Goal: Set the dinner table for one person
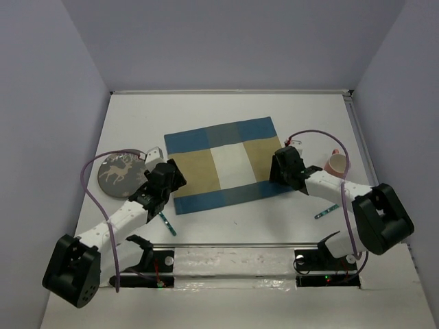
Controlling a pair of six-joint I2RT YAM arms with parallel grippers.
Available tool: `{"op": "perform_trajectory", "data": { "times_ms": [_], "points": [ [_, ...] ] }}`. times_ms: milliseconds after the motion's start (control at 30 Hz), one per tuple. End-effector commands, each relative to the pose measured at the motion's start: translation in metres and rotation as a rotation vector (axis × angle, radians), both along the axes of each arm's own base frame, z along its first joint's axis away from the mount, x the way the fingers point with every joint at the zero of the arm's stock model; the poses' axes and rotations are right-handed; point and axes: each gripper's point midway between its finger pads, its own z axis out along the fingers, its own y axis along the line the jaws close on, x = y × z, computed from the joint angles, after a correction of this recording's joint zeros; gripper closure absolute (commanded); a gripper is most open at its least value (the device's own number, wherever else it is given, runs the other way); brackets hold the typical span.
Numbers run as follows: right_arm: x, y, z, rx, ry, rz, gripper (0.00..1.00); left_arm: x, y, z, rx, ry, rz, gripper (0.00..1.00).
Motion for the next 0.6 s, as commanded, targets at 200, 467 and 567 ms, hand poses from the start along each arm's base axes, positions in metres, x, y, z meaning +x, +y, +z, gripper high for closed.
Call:
{"op": "perform_trajectory", "data": {
  "times_ms": [200,467,567],
  "points": [
    [0.043,-0.002,0.011,0.073,-0.073,-0.141,0.49,0.052,-0.007,-0.002,0.013,-0.05,0.056,0.41],
    [0.018,0.015,-0.032,0.153,0.041,-0.069,0.48,0.066,0.007,-0.021,0.02,-0.004,0.09,0.44],
    [0.013,0.017,-0.038,0.166,0.06,-0.06,0.48,0.069,0.006,-0.027,0.026,0.013,0.089,0.49]
  ]
}}
